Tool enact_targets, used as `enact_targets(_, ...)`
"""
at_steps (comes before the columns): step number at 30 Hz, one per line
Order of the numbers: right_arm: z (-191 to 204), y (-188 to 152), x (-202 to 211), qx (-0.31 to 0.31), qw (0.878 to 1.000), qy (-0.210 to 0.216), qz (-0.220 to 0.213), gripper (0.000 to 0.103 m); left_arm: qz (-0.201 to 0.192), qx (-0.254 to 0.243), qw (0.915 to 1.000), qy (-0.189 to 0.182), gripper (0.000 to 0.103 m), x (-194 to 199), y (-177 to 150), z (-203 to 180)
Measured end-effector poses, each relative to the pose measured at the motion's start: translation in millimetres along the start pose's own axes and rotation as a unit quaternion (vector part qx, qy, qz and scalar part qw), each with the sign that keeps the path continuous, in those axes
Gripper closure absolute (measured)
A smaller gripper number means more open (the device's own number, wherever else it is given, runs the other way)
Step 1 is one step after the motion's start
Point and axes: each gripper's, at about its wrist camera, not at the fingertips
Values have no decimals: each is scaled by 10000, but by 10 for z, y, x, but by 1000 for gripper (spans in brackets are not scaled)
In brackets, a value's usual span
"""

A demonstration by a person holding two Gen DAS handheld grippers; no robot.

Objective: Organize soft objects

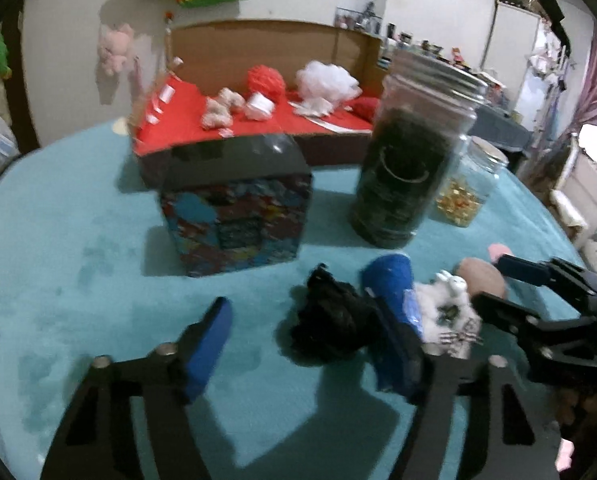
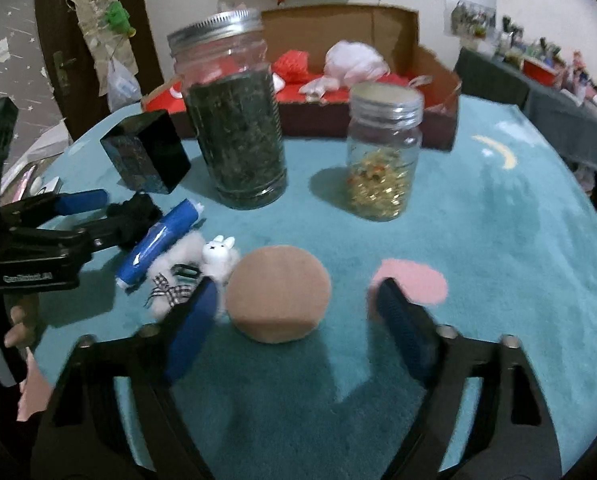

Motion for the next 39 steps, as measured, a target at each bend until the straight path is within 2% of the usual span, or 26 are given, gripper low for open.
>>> enact_targets(2, -7, 13, -18, -7, 10000, -22, 34, 39, 6, -62, 9999, -90, 48, -4, -10, -26)
enact_targets(3, 4, 16, -18, 18, 10000, -23, 39, 50, 4, -80, 9999, -128, 56, -4, -12, -34)
enact_targets(5, 53, 16, -12, 141, 9999, 53, 8, 62, 68, -102, 9992, -384, 69, -5, -17, -45)
enact_targets(6, 78, 12, -9, 196, 9998, 61, -6, 65, 80, -125, 9991, -395, 71, -7, -19, -62)
enact_targets(9, 135, -9, 11, 298, 9994, 159, -80, 81, 52, -163, 9990, -417, 75, 23, -33, -99)
enact_targets(11, 147, -16, 26, 288, 9993, 230, -113, 85, 46, -133, 9989, -449, 76, 54, -30, -101)
enact_targets(18, 114, 45, 165, 103, 9982, 506, -310, 87, -138, -155, 9985, -501, 76, 217, 52, -108)
enact_targets(24, 100, 155, 234, 103, 9976, 543, -429, 87, -177, -240, 9964, -791, 76, 240, 122, -181)
enact_targets(32, 108, 215, 183, 159, 9969, 673, -388, 87, -170, -349, 9930, -1111, 76, 213, 156, -293)
enact_targets(39, 93, 215, 146, 136, 9966, 747, -323, 87, -98, -378, 9921, -1191, 76, 170, 162, -327)
Point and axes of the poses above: each gripper's, at about its wrist camera, not at the fingertips, and x roughly against the way its jaws point, z to its left, y to its top, and after that the axes turned 6 degrees about x, right-handed
